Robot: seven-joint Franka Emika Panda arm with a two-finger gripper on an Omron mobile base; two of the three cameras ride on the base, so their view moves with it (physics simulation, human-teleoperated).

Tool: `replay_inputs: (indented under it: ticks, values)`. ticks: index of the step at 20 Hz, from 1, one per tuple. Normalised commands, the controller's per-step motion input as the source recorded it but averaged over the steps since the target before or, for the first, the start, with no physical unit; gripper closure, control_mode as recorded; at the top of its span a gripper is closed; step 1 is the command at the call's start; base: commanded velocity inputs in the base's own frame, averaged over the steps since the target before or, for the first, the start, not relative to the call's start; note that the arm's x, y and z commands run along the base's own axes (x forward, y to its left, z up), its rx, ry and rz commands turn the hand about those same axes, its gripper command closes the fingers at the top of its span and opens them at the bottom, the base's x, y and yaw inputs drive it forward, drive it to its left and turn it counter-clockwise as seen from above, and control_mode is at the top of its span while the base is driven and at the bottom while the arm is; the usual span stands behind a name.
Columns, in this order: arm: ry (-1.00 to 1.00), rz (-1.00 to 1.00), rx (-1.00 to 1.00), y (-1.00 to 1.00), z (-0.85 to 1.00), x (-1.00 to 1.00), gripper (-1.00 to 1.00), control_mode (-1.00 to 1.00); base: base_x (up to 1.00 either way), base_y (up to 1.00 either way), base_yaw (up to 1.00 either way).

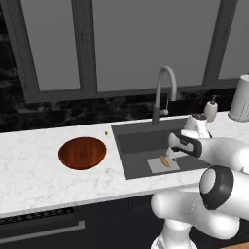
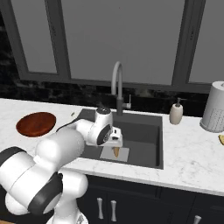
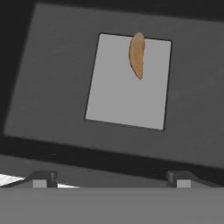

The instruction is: Pick the sweet potato from the sink and place it in the bowl. Then pick the bowl and place it in the microwave. Then close the microwave door and press the start button.

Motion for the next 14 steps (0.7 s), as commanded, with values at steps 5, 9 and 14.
replay_inputs:
  ticks: [5, 9, 14]
  values:
    - [0.00, 0.00, 0.04, 0.00, -0.22, 0.33, -1.00, -1.00, 0.00, 0.00, 0.00]
    - [0.00, 0.00, 0.09, 0.00, -0.44, 0.33, -1.00, -1.00, 0.00, 0.00, 0.00]
    - [-0.02, 0.00, 0.03, 0.00, -0.35, 0.29, -1.00, -1.00, 0.00, 0.00, 0.00]
